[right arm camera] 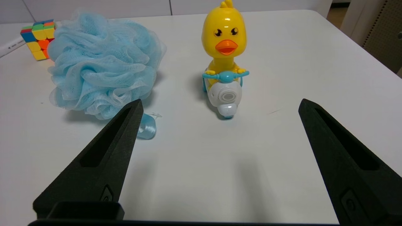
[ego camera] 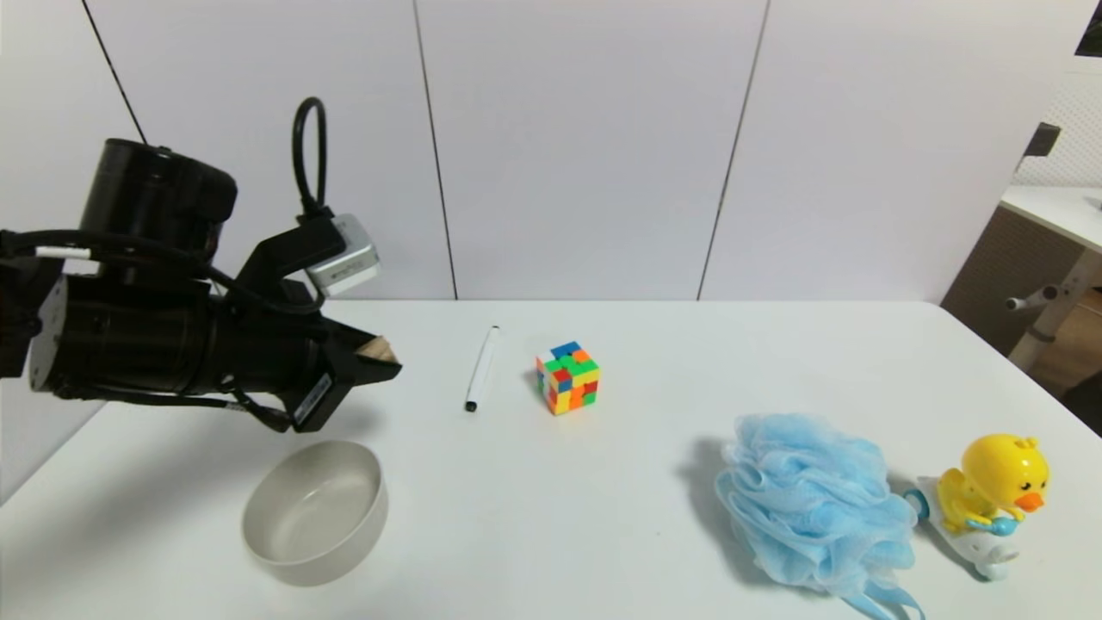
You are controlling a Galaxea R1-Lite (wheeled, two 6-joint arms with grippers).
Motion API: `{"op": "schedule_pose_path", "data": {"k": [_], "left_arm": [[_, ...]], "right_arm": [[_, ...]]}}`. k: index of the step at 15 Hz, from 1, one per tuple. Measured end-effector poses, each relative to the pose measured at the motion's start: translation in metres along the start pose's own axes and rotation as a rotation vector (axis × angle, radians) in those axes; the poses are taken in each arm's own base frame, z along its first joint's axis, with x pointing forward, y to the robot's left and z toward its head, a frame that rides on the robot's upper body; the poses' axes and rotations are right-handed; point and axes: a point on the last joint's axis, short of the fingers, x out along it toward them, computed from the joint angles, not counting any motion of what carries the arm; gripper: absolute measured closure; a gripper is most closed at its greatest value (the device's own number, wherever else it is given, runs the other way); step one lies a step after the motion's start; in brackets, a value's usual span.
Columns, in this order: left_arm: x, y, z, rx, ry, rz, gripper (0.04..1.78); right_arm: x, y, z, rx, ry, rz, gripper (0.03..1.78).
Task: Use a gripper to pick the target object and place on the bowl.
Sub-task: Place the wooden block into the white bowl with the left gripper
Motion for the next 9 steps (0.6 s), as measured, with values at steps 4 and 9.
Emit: {"op": "schedule_pose_path", "data": {"k": [4,9], "left_arm": [[-0.014,-0.01,-0.038,-0.119,0.087,0.016,1.4],[-0.017,-0.025,-0.061,-0.147,0.2,-0.047,1.4]], "right_arm": [[0.0,0.0,0.0,0.0,0.0,0.0,0.1],[0.0,0.0,0.0,0.0,0.0,0.0,0.1]]}}
